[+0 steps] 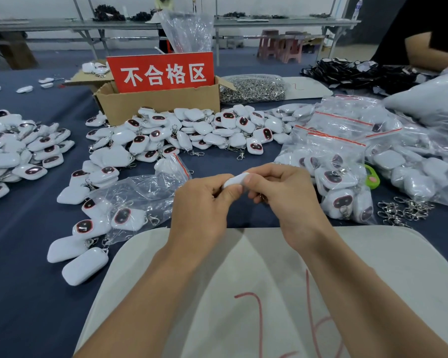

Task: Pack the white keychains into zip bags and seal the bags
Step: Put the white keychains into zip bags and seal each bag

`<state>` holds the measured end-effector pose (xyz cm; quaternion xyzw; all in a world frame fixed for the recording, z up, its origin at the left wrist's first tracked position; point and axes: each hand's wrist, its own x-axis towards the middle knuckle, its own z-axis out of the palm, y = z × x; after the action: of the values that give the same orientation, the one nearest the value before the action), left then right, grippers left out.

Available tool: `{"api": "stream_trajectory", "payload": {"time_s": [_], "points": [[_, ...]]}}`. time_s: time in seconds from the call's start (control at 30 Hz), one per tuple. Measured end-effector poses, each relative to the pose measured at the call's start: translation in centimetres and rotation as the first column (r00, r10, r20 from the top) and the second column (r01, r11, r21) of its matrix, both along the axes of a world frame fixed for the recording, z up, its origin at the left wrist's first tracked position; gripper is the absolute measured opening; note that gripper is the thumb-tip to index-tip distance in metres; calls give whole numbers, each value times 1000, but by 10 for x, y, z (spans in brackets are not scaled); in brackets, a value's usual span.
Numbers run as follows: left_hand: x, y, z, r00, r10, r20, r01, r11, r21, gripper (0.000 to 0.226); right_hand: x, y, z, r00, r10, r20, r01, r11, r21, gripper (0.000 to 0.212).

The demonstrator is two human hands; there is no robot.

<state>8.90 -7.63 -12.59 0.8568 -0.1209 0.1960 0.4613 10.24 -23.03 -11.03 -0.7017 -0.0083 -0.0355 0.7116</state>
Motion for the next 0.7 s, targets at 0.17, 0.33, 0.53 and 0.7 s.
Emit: {"api": "stream_trajectory", "payload": {"time_s": [0.17, 0.33, 0.53, 0.7], "points": [[-1, -4, -1, 999, -6, -41, 4, 999, -33, 21, 1, 0, -1, 999, -20, -35, 20, 1000, -16, 14], [-1, -4, 1, 998, -19, -64, 14, 996, -86, 56, 5, 2, -4, 981, -86, -175, 102, 991, 86, 15], [-2, -5, 3, 1000, -23, -5, 22, 988, -155, 10, 6, 0, -3, 982, -65, -179, 74, 996, 40, 22], [-4, -4, 3, 992, 129, -11, -130, 985, -117, 17, 0, -2, -2, 989, 123, -84, -127, 991, -36, 11]]}}
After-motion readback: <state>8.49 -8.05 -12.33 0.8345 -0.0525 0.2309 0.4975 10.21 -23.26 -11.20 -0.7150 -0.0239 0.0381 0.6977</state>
